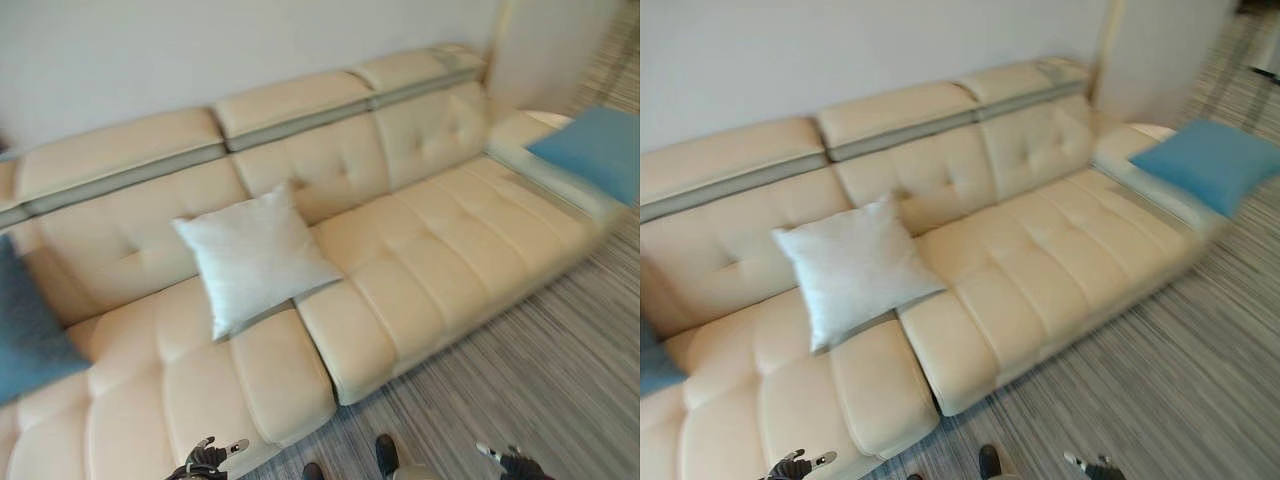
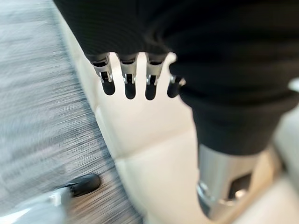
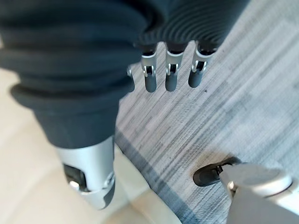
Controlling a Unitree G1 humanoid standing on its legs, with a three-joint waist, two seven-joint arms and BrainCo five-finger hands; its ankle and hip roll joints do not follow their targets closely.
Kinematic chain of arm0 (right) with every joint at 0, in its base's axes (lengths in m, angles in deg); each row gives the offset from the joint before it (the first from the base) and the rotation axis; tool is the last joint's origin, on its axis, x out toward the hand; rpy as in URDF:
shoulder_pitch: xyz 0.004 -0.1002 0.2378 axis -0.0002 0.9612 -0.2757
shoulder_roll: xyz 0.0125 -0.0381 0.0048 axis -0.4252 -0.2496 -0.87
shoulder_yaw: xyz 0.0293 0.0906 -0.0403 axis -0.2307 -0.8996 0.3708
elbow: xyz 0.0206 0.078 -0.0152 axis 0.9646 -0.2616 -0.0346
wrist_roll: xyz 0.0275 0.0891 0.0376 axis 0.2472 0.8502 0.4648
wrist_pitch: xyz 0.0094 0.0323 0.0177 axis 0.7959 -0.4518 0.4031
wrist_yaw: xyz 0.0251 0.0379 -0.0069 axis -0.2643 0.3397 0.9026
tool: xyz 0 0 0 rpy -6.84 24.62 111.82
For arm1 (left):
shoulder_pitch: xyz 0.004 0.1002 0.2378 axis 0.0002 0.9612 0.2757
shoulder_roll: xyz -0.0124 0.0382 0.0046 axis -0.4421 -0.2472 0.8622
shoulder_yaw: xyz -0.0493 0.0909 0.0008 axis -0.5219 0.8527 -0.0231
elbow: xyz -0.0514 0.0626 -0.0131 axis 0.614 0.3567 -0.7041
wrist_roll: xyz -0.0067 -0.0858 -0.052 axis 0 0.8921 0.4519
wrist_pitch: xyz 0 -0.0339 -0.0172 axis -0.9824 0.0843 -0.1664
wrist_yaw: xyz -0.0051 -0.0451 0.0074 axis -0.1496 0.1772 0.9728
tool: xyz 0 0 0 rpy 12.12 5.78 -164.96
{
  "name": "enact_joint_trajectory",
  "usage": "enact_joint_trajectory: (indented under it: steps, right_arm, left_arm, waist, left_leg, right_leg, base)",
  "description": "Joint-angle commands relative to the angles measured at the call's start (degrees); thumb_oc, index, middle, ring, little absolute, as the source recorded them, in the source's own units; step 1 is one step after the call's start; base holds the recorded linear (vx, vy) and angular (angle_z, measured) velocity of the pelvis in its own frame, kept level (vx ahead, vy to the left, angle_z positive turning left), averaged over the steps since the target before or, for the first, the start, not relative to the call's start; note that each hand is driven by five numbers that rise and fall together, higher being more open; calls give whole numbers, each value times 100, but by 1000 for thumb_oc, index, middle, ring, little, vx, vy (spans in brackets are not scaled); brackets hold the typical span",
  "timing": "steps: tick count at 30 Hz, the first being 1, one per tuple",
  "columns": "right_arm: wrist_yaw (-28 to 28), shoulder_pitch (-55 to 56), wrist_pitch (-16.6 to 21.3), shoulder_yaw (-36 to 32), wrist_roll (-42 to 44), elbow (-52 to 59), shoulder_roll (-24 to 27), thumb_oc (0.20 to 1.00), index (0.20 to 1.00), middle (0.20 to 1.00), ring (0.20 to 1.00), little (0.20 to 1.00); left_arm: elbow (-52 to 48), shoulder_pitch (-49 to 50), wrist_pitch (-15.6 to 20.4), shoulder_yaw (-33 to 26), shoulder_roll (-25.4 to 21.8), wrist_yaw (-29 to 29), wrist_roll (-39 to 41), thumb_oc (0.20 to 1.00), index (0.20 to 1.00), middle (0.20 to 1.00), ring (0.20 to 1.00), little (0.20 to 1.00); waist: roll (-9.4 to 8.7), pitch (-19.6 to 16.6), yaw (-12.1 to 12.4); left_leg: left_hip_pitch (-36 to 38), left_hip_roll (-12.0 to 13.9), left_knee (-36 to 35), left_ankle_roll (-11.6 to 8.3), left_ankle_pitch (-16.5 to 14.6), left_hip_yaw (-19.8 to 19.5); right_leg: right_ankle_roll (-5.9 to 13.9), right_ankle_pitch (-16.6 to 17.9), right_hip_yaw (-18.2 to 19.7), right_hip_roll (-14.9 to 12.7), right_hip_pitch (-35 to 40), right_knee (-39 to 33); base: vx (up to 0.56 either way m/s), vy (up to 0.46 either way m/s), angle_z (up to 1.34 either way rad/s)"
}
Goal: Pick up all the scattered cushions and arrange them neatly on the sofa.
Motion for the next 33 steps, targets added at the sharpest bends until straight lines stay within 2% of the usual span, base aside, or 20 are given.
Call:
enact_joint_trajectory:
  steps: [1,2,3,4,5,7,10,12,13,15,16,18,20,22,24,25,27,29,31,33]
  right_arm:
    - [-98,-161,49,-16,-50,-228,265,1000,1000,1000,1000,1000]
    - [-98,-160,49,-18,-52,-226,264,1000,1000,1000,1000,1000]
    - [-118,-166,12,-72,-126,-273,288,1000,1000,1000,1000,1000]
    - [-138,-178,6,-87,-166,-290,303,1000,1000,1000,1000,1000]
    - [-138,-178,6,-87,-167,-290,303,1000,1000,1000,1000,1000]
    - [-169,-226,-13,-162,-160,-296,333,1000,1000,1000,1000,1000]
    - [-152,-168,-5,-223,32,-405,306,1000,1000,1000,1000,1000]
    - [-130,-153,8,-196,161,-461,316,1000,1000,1000,1000,1000]
    - [-130,-156,11,-148,178,-433,323,1000,1000,1000,1000,1000]
    - [-133,-172,3,-12,156,-313,358,1000,1000,1000,1000,1000]
    - [-133,-176,5,49,108,-251,384,1000,1000,1000,1000,1000]
    - [-133,-233,-37,164,14,-182,452,1000,1000,1000,1000,1000]
    - [-120,-263,-52,200,-26,-159,489,1000,1000,1000,1000,1000]
    - [-98,-234,-51,220,-71,-182,529,1000,1000,1000,1000,1000]
    - [-106,-267,-39,300,-145,-229,569,1000,1000,1000,1000,1000]
    - [-106,-298,-37,345,-179,-242,583,1000,1000,1000,1000,1000]
    - [-128,-361,-19,415,-220,-223,617,1000,1000,1000,1000,1000]
    - [-128,-423,-10,437,-208,-220,607,1000,1000,1000,1000,1000]
    - [-94,-428,-37,437,-194,-214,560,1000,1000,1000,1000,1000]
    - [-79,-376,-24,420,-198,-183,492,1000,1000,1000,1000,1000]
  left_arm:
    - [307,-363,138,-46,-55,32,-371,1000,1000,1000,1000,1000]
    - [307,-363,138,-45,-56,32,-372,1000,1000,1000,1000,1000]
    - [202,-358,140,-94,-95,15,-379,1000,1000,1000,1000,1000]
    - [159,-383,138,-111,-114,11,-386,1000,1000,1000,1000,1000]
    - [159,-384,138,-110,-114,11,-386,1000,1000,1000,1000,1000]
    - [22,-496,132,-109,-129,12,-371,1000,1000,1000,1000,1000]
    - [34,-646,118,-9,-72,14,-377,1000,1000,1000,1000,1000]
    - [65,-678,129,47,-27,-9,-315,1000,1000,1000,1000,1000]
    - [59,-667,137,51,-24,-11,-268,1000,1000,1000,1000,1000]
    - [-35,-642,143,100,-9,10,-175,1000,1000,1000,1000,1000]
    - [-43,-617,153,95,1,24,-128,1000,1000,1000,1000,1000]
    - [-107,-491,184,88,44,64,16,1000,1000,1000,1000,1000]
    - [-95,-388,177,58,66,57,60,1000,1000,1000,1000,1000]
    - [-71,-299,175,55,61,60,39,1000,1000,1000,1000,1000]
    - [-33,-231,171,66,77,71,44,1000,1000,1000,1000,1000]
    - [8,-210,161,64,85,74,58,1000,1000,1000,1000,1000]
    - [109,-207,141,71,77,119,63,1000,1000,1000,1000,1000]
    - [269,-256,123,41,60,147,25,1000,1000,1000,1000,1000]
    - [294,-180,109,-22,28,142,34,1000,1000,1000,1000,1000]
    - [412,-175,110,-35,33,137,21,1000,1000,1000,1000,1000]
  waist:
    - [327,249,22]
    - [328,253,18]
    - [310,248,36]
    - [285,227,67]
    - [285,227,70]
    - [247,154,88]
    - [279,83,-48]
    - [275,81,-83]
    - [246,120,-37]
    - [198,270,114]
    - [172,318,183]
    - [128,400,404]
    - [69,421,507]
    - [17,382,562]
    - [52,318,674]
    - [99,280,689]
    - [171,279,732]
    - [203,259,715]
    - [181,162,801]
    - [110,23,775]
  left_leg:
    - [132,-3,-34,-136,-711,-144]
    - [136,-3,-34,-136,-712,-149]
    - [228,52,-34,-178,-741,222]
    - [267,75,-34,-198,-754,412]
    - [267,75,-34,-198,-754,413]
    - [371,82,-34,-222,-808,872]
    - [566,152,88,-352,-784,1014]
    - [454,572,1140,-636,-513,1135]
    - [296,817,1891,-768,-287,961]
    - [-119,937,2863,-754,-16,254]
    - [-365,859,3250,-699,-28,-168]
    - [-920,197,3505,-459,-426,-1192]
    - [-1284,-107,3249,-219,-578,-1590]
    - [-1489,-354,2526,-110,-697,-2054]
    - [-1450,-676,1372,-196,-302,-2750]
    - [-1479,-659,902,-249,-16,-2973]
    - [-1565,-652,53,-379,364,-3143]
    - [-1686,-639,-34,-473,424,-2884]
    - [-1550,-587,-34,-363,473,-2752]
    - [-1436,-658,-34,-282,549,-2693]
  right_leg:
    - [241,-753,-1469,-184,52,967]
    - [242,-757,-1474,-185,57,971]
    - [245,-655,-2241,-342,25,881]
    - [252,-594,-2538,-369,12,772]
    - [252,-592,-2536,-367,13,770]
    - [346,-350,-3391,-485,-18,410]
    - [268,-476,-3177,-364,139,256]
    - [58,-753,-3056,-219,400,221]
    - [-85,-887,-2930,-99,537,195]
    - [-303,-1028,-2601,69,750,110]
    - [-377,-1066,-2441,128,821,56]
    - [-428,-1099,-2023,152,909,52]
    - [-422,-1052,-1786,111,933,79]
    - [-387,-1116,-1598,67,968,138]
    - [-355,-1152,-1439,163,1088,105]
    - [-363,-1179,-1379,228,1108,115]
    - [-383,-1261,-1232,330,1232,141]
    - [-363,-1336,-1114,408,1419,99]
    - [-309,-1475,-950,419,1621,79]
    - [-223,-1584,-956,273,1747,164]
  base:
    - [13,1,-200]
    - [25,-66,-190]
    - [68,-83,-210]
    - [67,-83,-200]
    - [119,-123,-195]
    - [219,-224,-135]
    - [400,-370,-106]
    - [423,-461,-28]
    - [345,-447,-79]
    - [268,-349,-81]
    - [215,-210,-80]
    - [202,-84,-123]
    - [191,-43,-87]
    - [272,-27,-92]
    - [328,5,-49]
    - [329,9,-55]
    - [347,16,-52]
    - [395,62,-41]
    - [472,111,-42]
    - [560,169,-39]
